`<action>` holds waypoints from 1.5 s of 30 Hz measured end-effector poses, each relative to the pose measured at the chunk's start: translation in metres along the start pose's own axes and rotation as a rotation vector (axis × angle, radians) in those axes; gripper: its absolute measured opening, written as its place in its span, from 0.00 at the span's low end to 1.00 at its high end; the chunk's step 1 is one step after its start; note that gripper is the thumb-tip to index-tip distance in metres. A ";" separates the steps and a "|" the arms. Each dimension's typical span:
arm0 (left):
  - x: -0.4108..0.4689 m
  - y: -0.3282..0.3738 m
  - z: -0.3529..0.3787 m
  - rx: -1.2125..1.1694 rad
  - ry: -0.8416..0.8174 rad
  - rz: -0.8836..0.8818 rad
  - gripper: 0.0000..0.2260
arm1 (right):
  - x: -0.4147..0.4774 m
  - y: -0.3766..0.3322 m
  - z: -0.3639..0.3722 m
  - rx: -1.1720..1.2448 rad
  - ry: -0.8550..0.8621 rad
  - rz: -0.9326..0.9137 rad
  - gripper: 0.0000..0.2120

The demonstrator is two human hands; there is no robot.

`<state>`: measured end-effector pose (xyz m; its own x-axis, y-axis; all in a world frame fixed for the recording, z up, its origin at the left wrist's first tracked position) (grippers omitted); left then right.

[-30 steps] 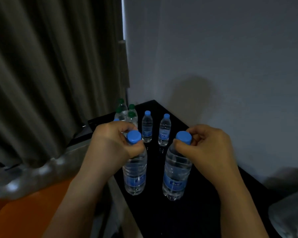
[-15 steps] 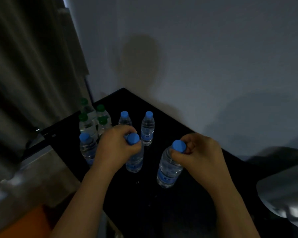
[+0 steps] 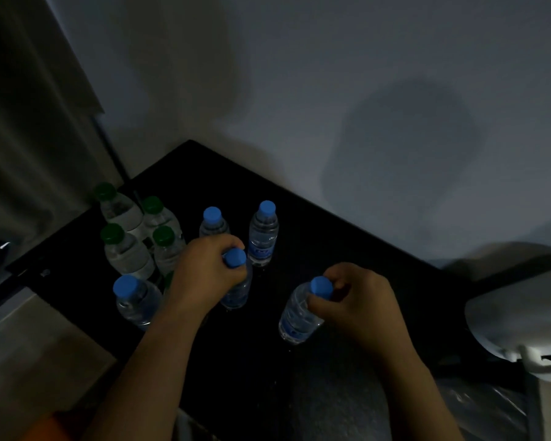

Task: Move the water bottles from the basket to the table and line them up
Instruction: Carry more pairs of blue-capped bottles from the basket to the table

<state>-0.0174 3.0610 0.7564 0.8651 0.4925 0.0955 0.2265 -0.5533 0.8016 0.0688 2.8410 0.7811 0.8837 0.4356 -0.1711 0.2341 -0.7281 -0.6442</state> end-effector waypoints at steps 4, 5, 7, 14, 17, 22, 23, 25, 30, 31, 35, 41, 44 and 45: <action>0.009 -0.013 0.005 0.048 -0.065 -0.022 0.15 | 0.009 0.004 0.011 -0.052 0.010 0.014 0.13; 0.010 -0.016 0.006 0.051 -0.090 -0.042 0.15 | 0.012 0.004 0.013 -0.056 0.009 0.012 0.13; 0.013 -0.020 0.009 0.052 -0.126 -0.066 0.16 | 0.015 0.004 0.015 -0.063 0.011 0.001 0.13; 0.018 -0.021 0.008 0.034 -0.085 -0.018 0.14 | 0.032 -0.002 0.022 -0.031 -0.003 -0.031 0.12; 0.017 -0.020 0.010 0.030 -0.051 0.003 0.14 | 0.043 -0.007 0.029 -0.065 -0.032 -0.037 0.13; 0.019 -0.020 0.014 0.009 -0.063 -0.008 0.14 | 0.063 -0.005 0.043 -0.111 -0.072 -0.026 0.17; 0.020 -0.021 0.013 0.009 -0.062 -0.007 0.14 | 0.067 -0.005 0.045 -0.115 -0.077 -0.023 0.17; 0.020 -0.022 0.013 0.006 -0.062 -0.007 0.14 | 0.073 -0.006 0.050 -0.118 -0.085 -0.024 0.18; 0.020 -0.020 0.013 0.023 -0.040 0.016 0.13 | 0.082 -0.012 0.054 -0.133 -0.092 -0.046 0.14; 0.020 -0.020 0.014 0.024 -0.037 0.021 0.12 | 0.083 -0.013 0.054 -0.132 -0.096 -0.044 0.13; 0.021 -0.021 0.016 0.035 -0.047 0.021 0.12 | 0.086 -0.013 0.052 -0.141 -0.120 -0.042 0.13; 0.024 -0.029 0.020 0.033 -0.126 -0.016 0.14 | 0.077 -0.007 0.042 -0.225 -0.129 -0.052 0.15; 0.026 -0.023 0.017 0.086 -0.128 0.023 0.13 | 0.069 0.009 0.034 -0.332 -0.180 -0.030 0.15; 0.027 -0.020 0.016 0.108 -0.124 0.043 0.12 | 0.066 0.017 0.033 -0.382 -0.216 -0.004 0.15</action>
<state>0.0083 3.0744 0.7329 0.9221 0.3839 0.0494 0.2290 -0.6441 0.7299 0.1175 2.8746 0.7341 0.7866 0.5104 -0.3475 0.4066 -0.8517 -0.3306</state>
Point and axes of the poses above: each hand's wrist, its own x-axis towards the middle knuckle, its own z-axis out of the palm, y = z × x, the point moved 6 cm from there along x, towards the middle knuckle, and after that the axes turned 9 degrees about z, right-handed, at the moved point
